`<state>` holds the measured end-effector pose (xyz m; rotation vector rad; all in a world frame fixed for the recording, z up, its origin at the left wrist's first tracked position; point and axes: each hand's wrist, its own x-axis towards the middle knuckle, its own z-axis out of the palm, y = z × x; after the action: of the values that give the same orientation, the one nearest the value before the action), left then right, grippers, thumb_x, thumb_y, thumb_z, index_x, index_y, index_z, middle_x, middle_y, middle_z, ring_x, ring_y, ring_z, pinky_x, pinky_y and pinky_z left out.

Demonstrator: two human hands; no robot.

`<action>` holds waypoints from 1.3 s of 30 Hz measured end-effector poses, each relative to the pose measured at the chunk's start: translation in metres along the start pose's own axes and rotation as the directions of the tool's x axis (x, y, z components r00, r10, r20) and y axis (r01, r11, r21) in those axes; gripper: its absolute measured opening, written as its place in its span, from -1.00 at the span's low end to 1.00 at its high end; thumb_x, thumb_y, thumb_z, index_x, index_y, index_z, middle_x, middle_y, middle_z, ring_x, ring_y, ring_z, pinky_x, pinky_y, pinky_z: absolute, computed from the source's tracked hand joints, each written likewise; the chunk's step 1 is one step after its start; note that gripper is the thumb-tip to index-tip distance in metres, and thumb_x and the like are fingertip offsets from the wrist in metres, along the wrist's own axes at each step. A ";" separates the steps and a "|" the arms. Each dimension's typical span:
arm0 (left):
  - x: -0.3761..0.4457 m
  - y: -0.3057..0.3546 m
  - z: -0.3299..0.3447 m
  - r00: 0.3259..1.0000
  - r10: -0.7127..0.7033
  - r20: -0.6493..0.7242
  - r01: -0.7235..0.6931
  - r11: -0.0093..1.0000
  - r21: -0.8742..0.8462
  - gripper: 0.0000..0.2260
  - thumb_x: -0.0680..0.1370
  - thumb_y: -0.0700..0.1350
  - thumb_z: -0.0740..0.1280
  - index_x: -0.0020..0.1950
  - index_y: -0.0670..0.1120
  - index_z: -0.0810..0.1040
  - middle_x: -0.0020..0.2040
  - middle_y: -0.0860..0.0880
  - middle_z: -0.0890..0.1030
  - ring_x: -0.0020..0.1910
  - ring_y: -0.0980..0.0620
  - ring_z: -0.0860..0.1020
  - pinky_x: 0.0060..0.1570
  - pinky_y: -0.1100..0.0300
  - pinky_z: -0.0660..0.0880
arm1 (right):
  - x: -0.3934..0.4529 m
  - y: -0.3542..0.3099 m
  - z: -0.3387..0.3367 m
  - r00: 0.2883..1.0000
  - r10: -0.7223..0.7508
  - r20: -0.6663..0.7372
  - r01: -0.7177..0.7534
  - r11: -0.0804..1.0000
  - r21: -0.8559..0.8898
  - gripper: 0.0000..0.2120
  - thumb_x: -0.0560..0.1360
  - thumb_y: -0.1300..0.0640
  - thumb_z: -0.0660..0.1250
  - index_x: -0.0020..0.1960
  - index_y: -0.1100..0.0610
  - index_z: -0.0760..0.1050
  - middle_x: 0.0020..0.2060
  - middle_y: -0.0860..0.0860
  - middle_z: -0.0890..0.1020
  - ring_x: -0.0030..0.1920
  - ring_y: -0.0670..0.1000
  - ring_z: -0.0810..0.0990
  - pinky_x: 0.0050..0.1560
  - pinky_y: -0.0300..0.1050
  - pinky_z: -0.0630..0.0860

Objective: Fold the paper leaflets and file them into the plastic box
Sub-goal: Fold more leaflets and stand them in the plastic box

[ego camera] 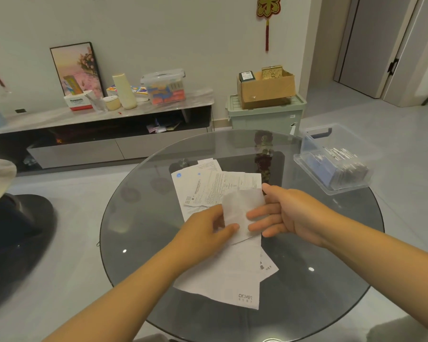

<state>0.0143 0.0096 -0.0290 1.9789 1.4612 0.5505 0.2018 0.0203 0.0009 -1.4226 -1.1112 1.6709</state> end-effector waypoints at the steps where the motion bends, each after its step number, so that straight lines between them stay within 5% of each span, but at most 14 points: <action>1: 0.002 0.000 0.002 0.999 -0.012 -0.045 0.012 1.000 0.008 -0.83 0.55 -0.05 0.32 0.11 0.11 0.45 0.02 0.15 0.57 -0.01 0.13 0.54 0.06 0.25 0.47 | 0.002 0.001 0.001 1.000 0.008 -0.004 -0.008 1.000 -0.017 -0.61 0.62 -0.01 0.12 0.25 0.29 0.37 -0.07 0.21 0.67 -0.19 0.18 0.69 -0.38 -0.11 0.57; 6: 0.007 -0.005 0.010 0.997 -0.048 -0.057 0.053 0.994 0.092 -0.34 0.52 -0.10 0.36 0.51 0.09 0.07 0.35 0.05 0.28 0.26 0.03 0.39 0.29 0.15 0.37 | 0.011 0.007 0.006 1.000 0.028 -0.009 -0.030 0.971 -0.236 -0.64 0.58 0.18 0.21 0.35 0.23 0.33 0.00 0.14 0.61 -0.15 0.10 0.67 -0.10 -0.04 0.62; 11: 0.009 -0.009 0.013 0.996 0.002 -0.094 0.019 0.975 0.221 -0.44 0.53 -0.08 0.35 0.47 0.09 0.21 0.45 0.07 0.06 0.39 0.05 0.19 0.36 0.20 0.23 | 0.015 0.013 -0.004 0.990 -0.143 -0.005 0.113 0.803 -0.586 -0.47 0.50 0.19 0.30 0.43 0.05 0.24 0.05 -0.01 0.59 -0.07 -0.04 0.62 -0.03 -0.20 0.55; 14: 0.007 -0.010 0.011 0.991 0.113 -0.074 -0.073 0.908 0.412 -0.66 0.53 0.06 0.32 0.30 0.13 0.45 0.40 0.13 0.22 0.41 0.07 0.13 0.37 0.15 0.00 | 0.016 0.019 -0.013 0.961 -0.252 0.118 0.248 0.583 -0.774 -0.57 0.47 0.19 0.33 0.32 0.00 0.40 0.12 -0.08 0.56 0.03 -0.11 0.51 -0.03 -0.34 0.42; 17: 0.004 -0.010 0.011 0.992 0.122 0.028 -0.121 0.875 0.469 -0.53 0.49 0.24 0.27 0.35 0.12 0.42 0.30 0.17 0.34 0.34 0.13 0.21 0.32 0.18 -0.06 | 0.017 0.025 -0.016 0.927 -0.288 0.238 0.339 0.381 -0.860 -0.63 0.47 0.08 0.36 0.28 -0.05 0.47 0.15 -0.15 0.53 0.10 -0.14 0.33 0.06 -0.30 0.32; 21: 0.006 -0.005 0.008 0.982 0.178 0.057 -0.178 0.799 0.575 -0.57 0.55 0.20 0.20 0.37 0.08 0.41 0.31 0.14 0.43 0.29 0.12 0.32 0.35 0.15 0.08 | 0.016 0.034 -0.018 0.893 -0.353 0.279 0.383 0.270 -0.883 -0.61 0.48 -0.03 0.34 0.30 -0.09 0.44 0.18 -0.19 0.49 0.16 -0.13 0.23 0.23 -0.20 0.27; 25: 0.008 0.003 0.006 0.973 0.232 0.008 -0.200 0.820 0.536 -0.73 0.60 0.01 0.14 0.09 0.01 0.61 0.05 0.09 0.62 0.01 0.10 0.51 0.17 0.18 0.30 | 0.015 0.035 -0.017 0.832 -0.452 0.321 0.424 0.146 -0.894 -0.72 0.53 -0.04 0.27 0.22 -0.06 0.51 0.12 -0.22 0.53 0.18 -0.09 0.28 0.24 -0.21 0.20; 29: 0.006 0.006 0.008 0.989 0.089 -0.120 -0.056 0.967 0.250 -0.78 0.59 -0.05 0.17 -0.20 0.05 0.54 -0.20 0.02 0.61 -0.22 0.02 0.53 -0.22 0.19 0.43 | 0.017 0.031 -0.016 0.826 -0.517 0.225 0.400 0.255 -0.880 -0.87 0.56 0.02 0.21 -0.06 0.00 0.51 -0.10 -0.05 0.56 0.00 -0.03 0.43 0.02 -0.17 0.39; 33: 0.011 -0.001 0.011 0.988 0.043 -0.149 -0.020 0.988 0.153 -0.94 0.58 -0.10 0.23 -0.06 0.04 0.48 -0.12 0.09 0.55 -0.18 0.14 0.49 -0.17 0.24 0.44 | 0.019 0.032 -0.014 0.859 -0.487 0.159 0.378 0.391 -0.839 -0.97 0.58 0.06 0.20 -0.02 0.01 0.39 -0.15 -0.07 0.53 -0.28 -0.15 0.42 -0.31 -0.26 0.34; 39: 0.017 -0.004 0.015 0.992 -0.053 -0.112 0.072 0.982 0.177 -0.57 0.54 -0.07 0.35 0.38 0.06 0.31 0.24 0.08 0.37 0.11 0.07 0.42 0.20 0.20 0.41 | 0.031 0.036 -0.010 0.861 -0.496 0.115 0.321 0.354 -0.878 -0.59 0.53 0.06 0.28 0.35 -0.02 0.31 0.01 -0.10 0.42 0.12 -0.03 0.38 0.04 -0.20 0.36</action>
<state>0.0266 0.0231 -0.0427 2.0610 1.6863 0.5195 0.2069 0.0344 -0.0447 -1.5873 -2.1980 0.4954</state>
